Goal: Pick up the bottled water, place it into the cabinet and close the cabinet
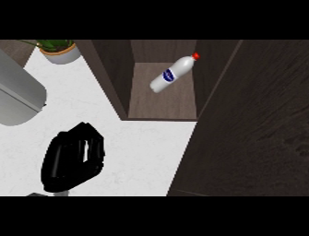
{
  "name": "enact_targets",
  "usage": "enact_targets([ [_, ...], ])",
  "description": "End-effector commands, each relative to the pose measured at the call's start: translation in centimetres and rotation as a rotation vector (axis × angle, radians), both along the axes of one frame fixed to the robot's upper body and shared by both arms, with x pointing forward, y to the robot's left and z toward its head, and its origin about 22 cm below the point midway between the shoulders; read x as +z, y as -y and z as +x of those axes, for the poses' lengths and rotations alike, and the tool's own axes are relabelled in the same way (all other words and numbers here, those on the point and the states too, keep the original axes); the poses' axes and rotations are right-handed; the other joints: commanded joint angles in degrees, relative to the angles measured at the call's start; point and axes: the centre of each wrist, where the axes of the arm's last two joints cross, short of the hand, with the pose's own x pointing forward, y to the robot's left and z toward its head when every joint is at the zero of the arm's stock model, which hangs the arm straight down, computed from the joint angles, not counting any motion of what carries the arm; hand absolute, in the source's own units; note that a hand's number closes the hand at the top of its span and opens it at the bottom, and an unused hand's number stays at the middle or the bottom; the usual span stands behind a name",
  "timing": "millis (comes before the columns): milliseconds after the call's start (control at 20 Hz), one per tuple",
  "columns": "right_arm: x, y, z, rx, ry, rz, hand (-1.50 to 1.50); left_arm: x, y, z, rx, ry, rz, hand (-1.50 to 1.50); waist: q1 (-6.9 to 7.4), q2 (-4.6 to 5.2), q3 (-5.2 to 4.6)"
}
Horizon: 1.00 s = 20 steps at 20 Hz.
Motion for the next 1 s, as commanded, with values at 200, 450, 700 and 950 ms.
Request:
enact_targets([
  [200, 2.5, -6.0, -0.5, 0.183, 0.016, 0.009, 1.50, 0.6, -4.4, -3.5, 0.054, 0.005, -0.012, 1.50, 0.41, 0.07, -0.06],
  [450, 1.6, -9.3, 1.4, 0.148, 0.201, -0.038, 1.50, 0.0, -5.7, -4.4, 0.053, 0.002, -0.012, 1.50, 1.07, 0.19, -0.08],
  [700, 2.9, -9.7, 3.4, 0.045, 0.188, -0.032, 1.50, 0.9, -7.5, -5.5, 0.046, 0.020, -0.001, 1.50, 1.60, 0.29, -0.11],
  [950, 2.8, -10.4, 5.5, -0.065, 0.153, 0.005, 1.50, 1.5, -8.8, -5.6, 0.051, 0.021, -0.004, 1.50, 2.20, 0.51, -0.13],
])
